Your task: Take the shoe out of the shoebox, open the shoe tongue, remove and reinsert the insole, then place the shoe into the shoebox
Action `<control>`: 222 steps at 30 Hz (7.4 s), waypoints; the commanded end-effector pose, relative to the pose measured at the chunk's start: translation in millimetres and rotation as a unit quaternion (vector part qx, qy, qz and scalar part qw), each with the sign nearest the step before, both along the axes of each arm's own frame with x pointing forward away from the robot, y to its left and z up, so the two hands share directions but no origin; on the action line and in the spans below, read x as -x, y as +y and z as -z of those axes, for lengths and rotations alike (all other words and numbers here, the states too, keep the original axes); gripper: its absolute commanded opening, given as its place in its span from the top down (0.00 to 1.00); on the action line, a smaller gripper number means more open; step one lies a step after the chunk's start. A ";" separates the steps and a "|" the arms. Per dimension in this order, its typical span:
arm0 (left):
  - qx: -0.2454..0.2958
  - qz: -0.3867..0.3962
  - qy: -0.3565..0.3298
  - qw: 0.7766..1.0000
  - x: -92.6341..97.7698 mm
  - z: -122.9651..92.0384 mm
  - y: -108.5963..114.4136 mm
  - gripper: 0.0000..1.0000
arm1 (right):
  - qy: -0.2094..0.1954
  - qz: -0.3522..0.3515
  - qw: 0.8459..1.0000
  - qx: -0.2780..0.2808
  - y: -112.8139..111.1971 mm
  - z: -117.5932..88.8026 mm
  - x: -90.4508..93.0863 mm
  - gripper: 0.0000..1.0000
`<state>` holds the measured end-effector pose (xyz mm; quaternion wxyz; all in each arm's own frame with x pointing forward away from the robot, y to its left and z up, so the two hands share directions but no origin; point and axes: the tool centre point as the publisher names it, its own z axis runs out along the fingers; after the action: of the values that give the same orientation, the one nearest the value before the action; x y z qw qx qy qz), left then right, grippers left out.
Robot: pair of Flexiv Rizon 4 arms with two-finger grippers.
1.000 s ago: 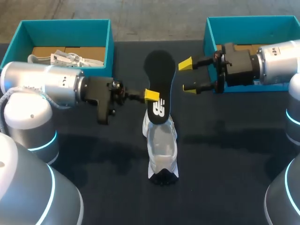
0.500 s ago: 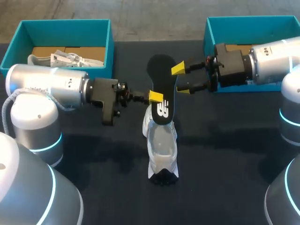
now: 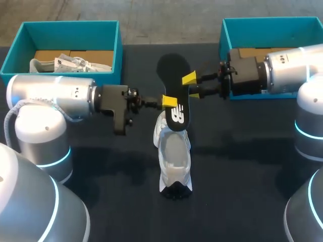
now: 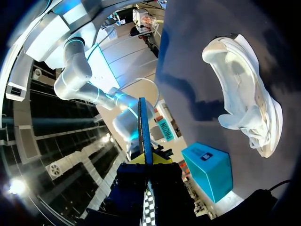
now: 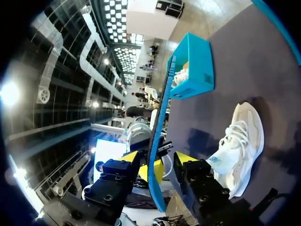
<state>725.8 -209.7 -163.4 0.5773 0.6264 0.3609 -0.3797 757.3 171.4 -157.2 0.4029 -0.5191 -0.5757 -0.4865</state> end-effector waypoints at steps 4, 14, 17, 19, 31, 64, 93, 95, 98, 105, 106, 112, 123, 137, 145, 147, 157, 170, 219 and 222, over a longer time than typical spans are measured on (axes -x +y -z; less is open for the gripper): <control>-0.002 -0.003 -0.003 1.000 -1.2 1.6 -9.4 1.00 | -0.001 -0.001 1.000 0.001 5.9 0.3 -4.1 0.54; -0.008 -0.003 0.003 1.000 -3.2 7.7 -14.5 1.00 | -0.004 -0.003 1.000 -0.002 8.4 1.0 -4.9 0.58; -0.009 -0.004 0.004 1.000 -3.5 9.0 -16.1 1.00 | -0.004 -0.003 1.000 -0.002 8.6 1.1 -4.5 0.63; -0.010 -0.004 0.004 1.000 -2.9 9.5 -17.2 1.00 | -0.004 -0.002 1.000 -0.003 8.2 1.0 -3.0 0.67; -0.008 -0.009 0.001 1.000 -1.7 8.1 -20.8 1.00 | 0.000 -0.002 1.000 -0.009 6.8 3.5 -1.0 1.00; -0.125 -0.059 0.057 0.989 -7.4 -15.5 88.7 0.00 | 0.002 -0.003 1.000 -0.023 -1.1 30.9 3.4 1.00; -0.185 -0.076 0.130 0.971 -20.4 -26.6 104.4 0.00 | 0.013 0.001 1.000 -0.011 8.3 55.5 2.3 1.00; -0.188 -0.098 0.134 0.968 -22.6 -27.1 94.5 0.00 | 0.013 0.001 1.000 -0.011 8.3 55.5 2.3 1.00; -0.201 -0.123 0.159 0.959 -27.5 -29.6 84.1 0.00 | 0.013 0.001 1.000 -0.011 8.3 55.5 2.3 1.00; -0.221 -0.169 0.180 0.944 -45.9 -35.3 75.3 0.00 | 0.013 0.001 1.000 -0.011 8.3 55.5 2.3 1.00; -0.221 -0.172 0.178 0.943 -47.8 -36.4 76.1 0.00 | 0.013 0.001 1.000 -0.011 8.3 55.5 2.3 1.00; -0.224 -0.195 0.199 0.934 -53.0 -40.1 79.0 0.00 | 0.013 0.001 1.000 -0.011 8.3 55.5 2.3 1.00; -0.257 -0.170 0.227 0.924 -64.9 -50.2 75.8 0.00 | 0.013 0.001 1.000 -0.011 8.3 55.5 2.3 1.00; -0.394 -0.172 0.244 0.869 -95.7 -56.2 52.8 0.00 | 0.013 0.001 1.000 -0.011 8.3 55.5 2.3 1.00; -0.462 -0.145 0.241 0.841 -91.3 -62.1 38.2 0.00 | 0.013 0.001 1.000 -0.011 8.3 55.5 2.3 1.00; -0.485 -0.136 0.233 0.832 -88.2 -64.9 34.3 0.00 | 0.013 0.001 1.000 -0.011 8.3 55.5 2.3 1.00; -0.591 -0.114 0.192 0.775 -89.3 -72.6 25.1 0.00 | 0.013 0.001 1.000 -0.011 8.3 55.5 2.3 1.00; -0.646 -0.129 0.167 0.734 -100.9 -69.0 13.3 0.00 | 0.013 0.001 1.000 -0.011 8.3 55.5 2.3 1.00; -0.181 -0.085 0.287 0.937 -56.2 -43.0 51.3 0.00 | 0.013 0.001 1.000 -0.011 8.3 55.5 2.3 1.00; -0.148 -0.083 0.292 0.941 -54.5 -38.4 56.3 0.00 | 0.013 0.001 1.000 -0.011 8.3 55.5 2.3 1.00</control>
<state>788.0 -165.5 -118.4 0.1385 0.6550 0.7042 -0.2365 755.8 178.7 -212.4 0.4167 -0.5203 -0.5654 -0.4858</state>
